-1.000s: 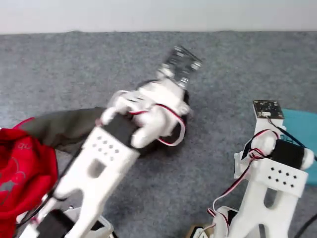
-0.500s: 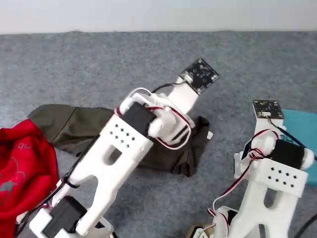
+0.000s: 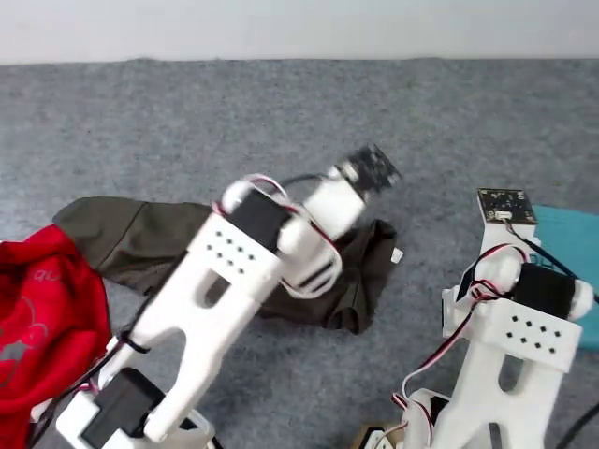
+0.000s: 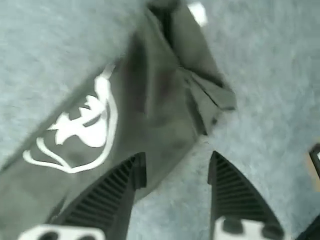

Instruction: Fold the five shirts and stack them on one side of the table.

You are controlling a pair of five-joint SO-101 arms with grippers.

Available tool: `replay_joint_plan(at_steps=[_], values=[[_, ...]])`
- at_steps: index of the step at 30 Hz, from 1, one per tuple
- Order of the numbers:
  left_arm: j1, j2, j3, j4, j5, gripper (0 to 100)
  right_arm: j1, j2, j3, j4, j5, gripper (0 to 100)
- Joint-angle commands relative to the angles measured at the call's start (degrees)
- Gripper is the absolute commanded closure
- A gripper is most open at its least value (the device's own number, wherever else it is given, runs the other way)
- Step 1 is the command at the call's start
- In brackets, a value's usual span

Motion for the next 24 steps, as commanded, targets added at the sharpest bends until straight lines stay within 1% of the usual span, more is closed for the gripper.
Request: replay_joint_plan(at_steps=[1,5,9,12,18,21,24], values=[[3.78,-0.35,5.23,-5.54,-0.26,79,-0.4,-0.48,-0.35,1.89,-0.26,98.8],[4.75,-0.35,11.3,-13.45,-0.18,79,-0.4,-0.4,-0.35,1.89,-0.26,98.8],[4.84,-0.26,14.73,-19.16,-0.18,79,-0.4,-0.4,-0.35,1.89,-0.26,98.8],[4.84,0.7,15.87,-21.01,-0.18,79,-0.48,-0.4,-0.35,1.89,-0.26,98.8],[4.84,11.69,15.69,-23.56,-0.26,79,-0.48,-0.4,-0.35,1.89,-0.26,98.8],[4.84,14.59,15.08,-25.14,-0.18,80,-0.48,-0.4,-0.35,1.89,-0.26,98.8],[4.84,13.98,14.29,-26.46,-0.18,86,-0.48,-0.4,-0.35,1.89,-0.26,98.8]])
